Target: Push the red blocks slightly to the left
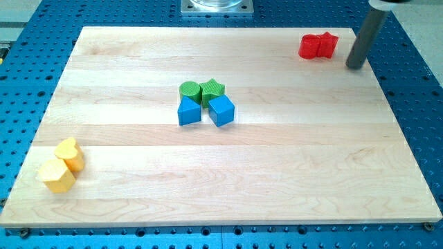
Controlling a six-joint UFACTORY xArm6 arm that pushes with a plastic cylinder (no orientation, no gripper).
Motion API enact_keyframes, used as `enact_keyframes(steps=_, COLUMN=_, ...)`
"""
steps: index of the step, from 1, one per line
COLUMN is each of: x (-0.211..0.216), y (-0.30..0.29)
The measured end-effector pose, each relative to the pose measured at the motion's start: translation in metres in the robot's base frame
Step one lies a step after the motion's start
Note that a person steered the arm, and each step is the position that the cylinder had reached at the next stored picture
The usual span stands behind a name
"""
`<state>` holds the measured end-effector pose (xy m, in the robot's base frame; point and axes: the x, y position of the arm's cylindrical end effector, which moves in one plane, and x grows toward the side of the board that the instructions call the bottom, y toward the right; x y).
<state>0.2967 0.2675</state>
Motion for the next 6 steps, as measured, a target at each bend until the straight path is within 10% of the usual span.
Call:
enact_keyframes(steps=4, x=-0.068, y=-0.066)
enact_keyframes(steps=6, x=-0.03, y=-0.182)
